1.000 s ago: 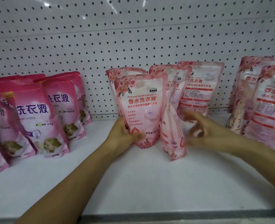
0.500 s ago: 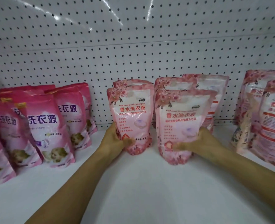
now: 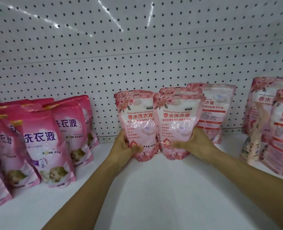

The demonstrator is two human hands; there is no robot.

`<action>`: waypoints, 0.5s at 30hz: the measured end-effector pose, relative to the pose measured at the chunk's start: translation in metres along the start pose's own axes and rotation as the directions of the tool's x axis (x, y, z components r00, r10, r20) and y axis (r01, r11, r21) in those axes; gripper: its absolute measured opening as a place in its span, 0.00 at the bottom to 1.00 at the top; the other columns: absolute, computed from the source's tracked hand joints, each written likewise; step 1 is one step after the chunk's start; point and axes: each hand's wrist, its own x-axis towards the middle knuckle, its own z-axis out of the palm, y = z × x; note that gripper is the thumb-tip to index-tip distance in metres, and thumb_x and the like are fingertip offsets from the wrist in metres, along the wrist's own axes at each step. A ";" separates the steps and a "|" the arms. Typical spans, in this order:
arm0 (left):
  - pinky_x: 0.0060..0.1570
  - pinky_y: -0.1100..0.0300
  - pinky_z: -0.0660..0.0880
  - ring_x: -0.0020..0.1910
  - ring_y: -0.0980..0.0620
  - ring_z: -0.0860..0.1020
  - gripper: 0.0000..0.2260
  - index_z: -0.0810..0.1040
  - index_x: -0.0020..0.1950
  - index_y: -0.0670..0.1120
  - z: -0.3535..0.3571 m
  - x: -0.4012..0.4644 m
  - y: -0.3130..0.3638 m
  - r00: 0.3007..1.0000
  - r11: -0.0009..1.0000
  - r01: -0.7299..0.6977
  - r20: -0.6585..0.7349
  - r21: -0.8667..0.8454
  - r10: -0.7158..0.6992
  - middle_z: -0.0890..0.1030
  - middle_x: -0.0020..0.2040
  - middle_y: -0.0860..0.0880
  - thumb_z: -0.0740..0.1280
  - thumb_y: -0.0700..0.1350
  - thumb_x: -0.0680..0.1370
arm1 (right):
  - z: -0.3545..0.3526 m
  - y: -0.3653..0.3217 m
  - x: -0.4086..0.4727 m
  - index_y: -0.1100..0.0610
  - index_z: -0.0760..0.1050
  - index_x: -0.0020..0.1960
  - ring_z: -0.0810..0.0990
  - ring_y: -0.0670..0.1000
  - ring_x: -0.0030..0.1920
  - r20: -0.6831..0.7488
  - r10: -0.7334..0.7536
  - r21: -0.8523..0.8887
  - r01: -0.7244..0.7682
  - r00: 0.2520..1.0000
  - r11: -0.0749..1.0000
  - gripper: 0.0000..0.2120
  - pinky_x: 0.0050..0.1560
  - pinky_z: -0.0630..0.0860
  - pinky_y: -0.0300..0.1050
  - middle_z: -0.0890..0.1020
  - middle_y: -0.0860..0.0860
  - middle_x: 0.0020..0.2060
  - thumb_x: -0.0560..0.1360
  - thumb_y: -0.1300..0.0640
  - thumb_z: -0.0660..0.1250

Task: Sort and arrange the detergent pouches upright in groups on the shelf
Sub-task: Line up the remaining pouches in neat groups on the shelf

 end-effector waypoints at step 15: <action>0.63 0.57 0.71 0.64 0.52 0.69 0.31 0.62 0.73 0.50 0.062 -0.065 0.064 0.862 0.805 -0.249 -0.256 0.538 0.437 0.65 0.66 0.51 0.74 0.47 0.75 | -0.052 -0.021 -0.082 0.50 0.67 0.68 0.73 0.36 0.55 -0.091 -0.203 -0.180 0.184 0.975 0.966 0.25 0.52 0.72 0.29 0.74 0.43 0.60 0.74 0.55 0.72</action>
